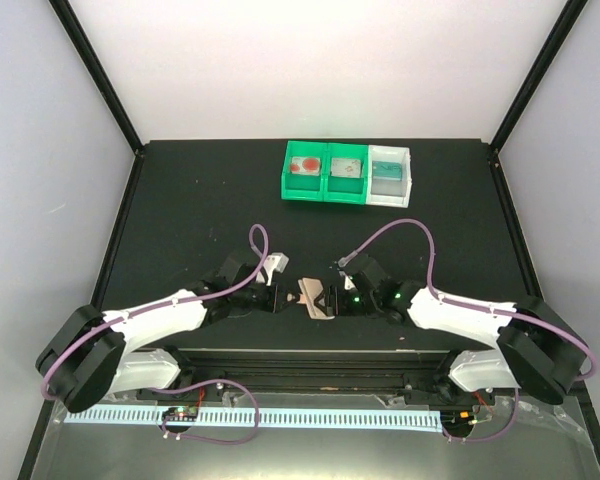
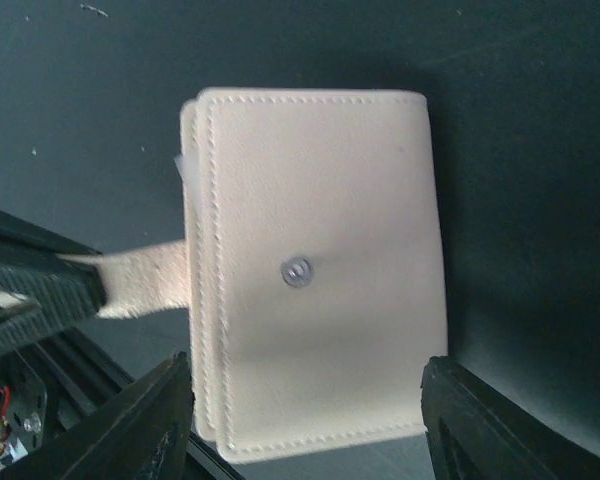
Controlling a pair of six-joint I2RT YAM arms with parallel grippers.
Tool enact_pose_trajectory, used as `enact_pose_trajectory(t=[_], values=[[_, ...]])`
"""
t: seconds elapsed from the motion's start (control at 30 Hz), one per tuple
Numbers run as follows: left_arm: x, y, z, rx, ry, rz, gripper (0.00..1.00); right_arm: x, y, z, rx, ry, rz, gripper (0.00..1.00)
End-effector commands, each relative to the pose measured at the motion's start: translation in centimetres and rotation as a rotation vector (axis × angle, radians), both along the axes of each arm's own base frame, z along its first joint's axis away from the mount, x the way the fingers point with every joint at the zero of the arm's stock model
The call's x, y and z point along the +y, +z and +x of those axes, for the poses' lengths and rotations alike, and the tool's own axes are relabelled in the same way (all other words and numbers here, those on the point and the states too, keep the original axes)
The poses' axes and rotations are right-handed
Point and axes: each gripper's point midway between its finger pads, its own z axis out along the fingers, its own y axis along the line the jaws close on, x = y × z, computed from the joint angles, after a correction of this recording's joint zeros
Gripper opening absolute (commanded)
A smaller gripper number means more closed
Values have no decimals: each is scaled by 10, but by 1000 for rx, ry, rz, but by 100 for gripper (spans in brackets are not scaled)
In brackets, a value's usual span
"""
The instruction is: Take the credit cards out of the card holder
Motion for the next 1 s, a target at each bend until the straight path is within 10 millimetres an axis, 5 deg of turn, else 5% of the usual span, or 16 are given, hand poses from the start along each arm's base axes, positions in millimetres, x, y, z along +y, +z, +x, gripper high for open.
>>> enact_pose_trajectory(t=[0.0,0.47,0.7,0.97], values=[[-3,11,0,-17,-9,-42,2,18,16,9,-21,22,34,64],[-2,18,-3,-38,-22,-56,1,25,-3,9,-43,133,-130,65],[2,13,-4,-45,-20,-33,1,12,5,18,-111,95,-186,54],[6,7,-6,-49,-25,-10,1,9,11,19,-143,90,-172,56]])
